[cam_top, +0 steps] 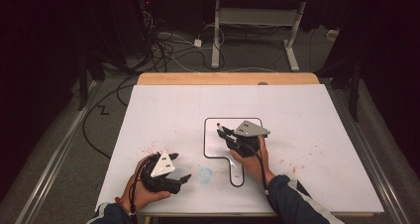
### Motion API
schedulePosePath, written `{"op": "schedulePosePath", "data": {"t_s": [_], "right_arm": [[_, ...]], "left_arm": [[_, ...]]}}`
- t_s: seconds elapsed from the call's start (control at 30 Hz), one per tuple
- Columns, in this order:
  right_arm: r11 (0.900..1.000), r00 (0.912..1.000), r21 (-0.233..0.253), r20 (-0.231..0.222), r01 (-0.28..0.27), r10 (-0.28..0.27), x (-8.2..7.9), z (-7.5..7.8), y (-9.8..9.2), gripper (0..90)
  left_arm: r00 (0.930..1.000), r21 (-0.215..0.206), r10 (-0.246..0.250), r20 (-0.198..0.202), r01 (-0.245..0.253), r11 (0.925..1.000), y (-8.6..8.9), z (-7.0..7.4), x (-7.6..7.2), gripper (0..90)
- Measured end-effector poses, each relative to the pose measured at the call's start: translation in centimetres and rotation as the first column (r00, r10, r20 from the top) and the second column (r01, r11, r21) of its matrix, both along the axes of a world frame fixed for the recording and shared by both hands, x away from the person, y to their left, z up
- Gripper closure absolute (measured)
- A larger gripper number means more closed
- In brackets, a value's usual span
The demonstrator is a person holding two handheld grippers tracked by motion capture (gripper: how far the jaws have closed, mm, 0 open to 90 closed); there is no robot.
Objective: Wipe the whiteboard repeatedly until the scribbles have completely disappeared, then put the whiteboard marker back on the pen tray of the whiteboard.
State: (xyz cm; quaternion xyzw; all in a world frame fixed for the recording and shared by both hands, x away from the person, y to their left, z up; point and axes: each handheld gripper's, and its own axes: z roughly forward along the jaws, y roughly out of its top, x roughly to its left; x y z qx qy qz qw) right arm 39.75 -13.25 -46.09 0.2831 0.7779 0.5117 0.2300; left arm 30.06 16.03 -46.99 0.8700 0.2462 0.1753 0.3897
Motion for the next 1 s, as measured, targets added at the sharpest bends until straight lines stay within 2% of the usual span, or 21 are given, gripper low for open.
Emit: {"op": "schedulePosePath", "data": {"t_s": [0.1,0.33,0.57,0.83,1.0], "right_arm": [[1.000,0.9996,0.000,-0.005,0.026,-0.026,0.3,0.1,-0.7,82.1],[0.999,0.9997,0.047,0.009,0.020,-0.021,-0.4,1.1,-1.9,82.1],[0.996,0.9991,0.079,0.023,0.034,-0.036,-1.3,3.0,-4.3,82.1],[0.992,0.9990,0.120,0.010,0.041,-0.043,-2.6,4.9,-7.2,82.0],[0.988,0.9962,0.128,-0.027,0.086,-0.083,-3.4,6.2,-9.3,82.0]], "left_arm": [[1.0000,0.001,0.000,0.000,0.000,1.0000,0.0,0.0,0.0,20.5],[1.0000,0.000,0.006,0.000,-0.006,1.0000,0.1,0.0,0.3,20.5],[1.0000,0.002,0.008,0.001,-0.008,1.0000,0.3,0.0,0.5,20.5],[0.9999,0.003,0.012,0.007,-0.012,0.9999,0.3,0.1,0.4,20.5],[0.9999,0.002,0.014,0.007,-0.014,0.9999,0.4,0.1,0.4,20.5]]}}
